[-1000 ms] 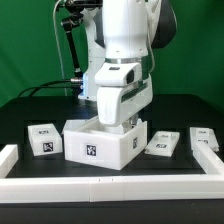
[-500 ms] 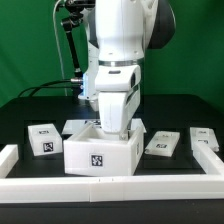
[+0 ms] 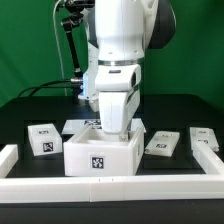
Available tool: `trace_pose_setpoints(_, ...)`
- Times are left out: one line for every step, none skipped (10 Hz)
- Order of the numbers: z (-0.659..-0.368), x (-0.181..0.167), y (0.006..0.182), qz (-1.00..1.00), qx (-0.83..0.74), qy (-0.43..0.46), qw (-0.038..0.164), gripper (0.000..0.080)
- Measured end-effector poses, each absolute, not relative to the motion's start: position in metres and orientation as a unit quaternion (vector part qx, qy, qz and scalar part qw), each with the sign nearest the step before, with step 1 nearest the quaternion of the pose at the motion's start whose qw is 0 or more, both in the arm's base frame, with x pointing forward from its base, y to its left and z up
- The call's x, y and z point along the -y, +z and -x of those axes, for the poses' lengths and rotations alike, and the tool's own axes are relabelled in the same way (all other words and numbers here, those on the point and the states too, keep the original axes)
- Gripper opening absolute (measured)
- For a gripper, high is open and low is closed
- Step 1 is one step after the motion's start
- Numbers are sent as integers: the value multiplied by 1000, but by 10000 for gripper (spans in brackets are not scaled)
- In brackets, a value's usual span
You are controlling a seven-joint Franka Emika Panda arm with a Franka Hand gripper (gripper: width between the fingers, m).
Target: Assemble cabinet
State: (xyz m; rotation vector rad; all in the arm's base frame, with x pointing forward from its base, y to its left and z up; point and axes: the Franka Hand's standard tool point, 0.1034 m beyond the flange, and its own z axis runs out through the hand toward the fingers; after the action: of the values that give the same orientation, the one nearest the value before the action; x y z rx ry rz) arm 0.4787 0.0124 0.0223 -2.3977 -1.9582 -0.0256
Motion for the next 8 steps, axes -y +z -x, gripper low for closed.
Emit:
trace_pose_setpoints(-487,-12,23,762,647,-12,20,34)
trace_pose_setpoints(-493,-13,23,750,661,-15,19,34)
trace_pose_setpoints(-499,-16,22,741,672,-16,16,34)
trace_pose_setpoints(-506,-19,22,734,679,-19,14,34)
trace_pose_setpoints(-511,-23,22,730,683,-22,12,34)
trace_pose_setpoints(-511,-22,22,731,682,-22,12,34)
trace_pose_setpoints(-511,-21,22,732,681,-22,12,34)
trace_pose_setpoints(-511,-22,22,732,681,-22,12,34)
